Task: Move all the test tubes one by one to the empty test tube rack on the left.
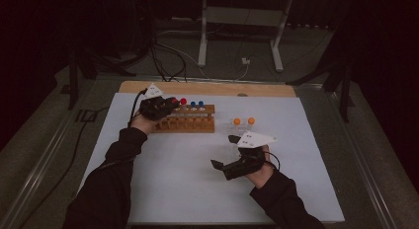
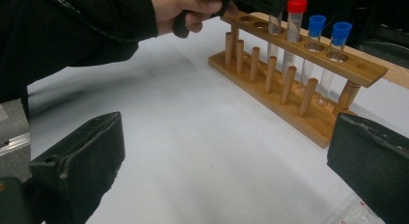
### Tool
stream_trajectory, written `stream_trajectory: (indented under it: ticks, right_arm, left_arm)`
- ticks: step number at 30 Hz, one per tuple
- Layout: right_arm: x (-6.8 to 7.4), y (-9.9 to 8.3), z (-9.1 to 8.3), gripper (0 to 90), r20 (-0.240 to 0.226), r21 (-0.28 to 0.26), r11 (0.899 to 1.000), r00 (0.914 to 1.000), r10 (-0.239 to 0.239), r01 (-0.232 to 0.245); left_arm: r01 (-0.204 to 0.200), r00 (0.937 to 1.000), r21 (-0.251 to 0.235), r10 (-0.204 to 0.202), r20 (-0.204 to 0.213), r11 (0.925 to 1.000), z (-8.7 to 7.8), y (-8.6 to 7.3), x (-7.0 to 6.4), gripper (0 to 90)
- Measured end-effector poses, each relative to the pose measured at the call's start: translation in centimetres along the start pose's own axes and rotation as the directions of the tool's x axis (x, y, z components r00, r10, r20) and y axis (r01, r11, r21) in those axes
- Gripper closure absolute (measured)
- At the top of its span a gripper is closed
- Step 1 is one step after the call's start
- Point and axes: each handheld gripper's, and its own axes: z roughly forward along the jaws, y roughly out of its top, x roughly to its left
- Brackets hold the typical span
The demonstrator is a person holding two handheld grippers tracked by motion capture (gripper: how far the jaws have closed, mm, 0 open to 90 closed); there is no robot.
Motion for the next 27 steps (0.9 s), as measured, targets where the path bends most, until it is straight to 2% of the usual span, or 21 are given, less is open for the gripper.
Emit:
stream_trajectory:
  ticks: [7, 10, 11, 12, 13, 14, 17, 19, 21, 22, 23, 26, 27]
  right_arm:
    - [-0.1, 0.1, -0.1, 0.0, 0.001, -0.005, 1.000, 1.0000, 0.001, -0.001]
    - [-0.4, 0.2, -0.5, 0.0, 0.008, -0.013, 1.000, 1.0000, 0.004, -0.004]
    - [-0.6, 0.3, -0.7, 0.0, 0.015, -0.017, 1.000, 0.9998, 0.009, -0.009]
    - [-0.8, 0.4, -0.9, 0.0, 0.020, -0.025, 1.000, 0.9997, 0.012, -0.012]
    - [-1.1, 0.5, -1.2, 0.0, 0.027, -0.031, 0.999, 0.9995, 0.017, -0.016]
    - [-1.4, 0.5, -1.5, 0.0, 0.036, -0.034, 0.999, 0.9992, 0.020, -0.019]
    - [-2.6, 0.6, -2.5, 0.0, 0.066, -0.043, 0.999, 0.9974, 0.030, -0.027]
    - [-3.6, 0.6, -3.2, 0.0, 0.078, -0.054, 0.997, 0.9955, 0.053, -0.049]
    - [-4.6, 0.5, -3.8, 0.0, 0.110, -0.057, 0.997, 0.9920, 0.062, -0.056]
    - [-5.1, 0.4, -4.0, 0.0, 0.128, -0.047, 0.997, 0.9896, 0.065, -0.059]
    - [-5.6, 0.3, -4.2, 0.4, 0.150, -0.046, 0.997, 0.9859, 0.073, -0.067]
    - [-7.1, -0.4, -4.7, 3.1, 0.207, -0.040, 0.995, 0.9733, 0.099, -0.092]
    - [-7.6, -0.7, -4.8, 4.6, 0.220, -0.036, 0.994, 0.9692, 0.110, -0.105]
  left_arm:
    - [0.011, 0.9999, 0.011, -0.011, 0.002, 0.9999, -0.2, 0.1, 0.1, 69.4]
    - [0.017, 0.9998, -0.010, -0.017, 0.009, 0.9998, -0.9, 0.3, 0.1, 52.4]
    - [0.014, 0.9996, -0.017, -0.014, 0.025, 0.9998, -1.2, 0.3, 0.1, 51.2]
    - [0.008, 0.9998, -0.024, -0.007, 0.020, 0.9997, -1.5, 0.4, 0.0, 46.5]
    - [0.008, 0.9997, -0.031, -0.008, 0.021, 0.9995, -1.9, 0.4, 0.0, 39.2]
    - [0.011, 0.9992, -0.038, -0.010, 0.038, 0.9992, -2.2, 0.5, -0.1, 34.5]
    - [0.010, 0.9990, -0.033, -0.008, 0.044, 0.9994, -3.1, 0.5, -0.6, 18.0]
    - [-0.010, 0.9979, -0.034, 0.012, 0.064, 0.9994, -3.6, 0.5, -1.2, 14.5]
    - [-0.014, 0.9960, -0.031, 0.016, 0.087, 0.9994, -4.1, 0.4, -1.8, 8.3]
    - [-0.015, 0.9935, -0.034, 0.019, 0.112, 0.9993, -4.3, 0.3, -2.1, 6.8]
    - [-0.022, 0.9932, -0.036, 0.026, 0.114, 0.9991, -4.5, 0.3, -2.5, 4.1]
    - [-0.032, 0.9881, -0.050, 0.039, 0.149, 0.9983, -5.0, 0.0, -3.7, 2.7]
    - [-0.036, 0.9844, -0.055, 0.045, 0.170, 0.9978, -5.2, -0.1, -4.0, 2.7]
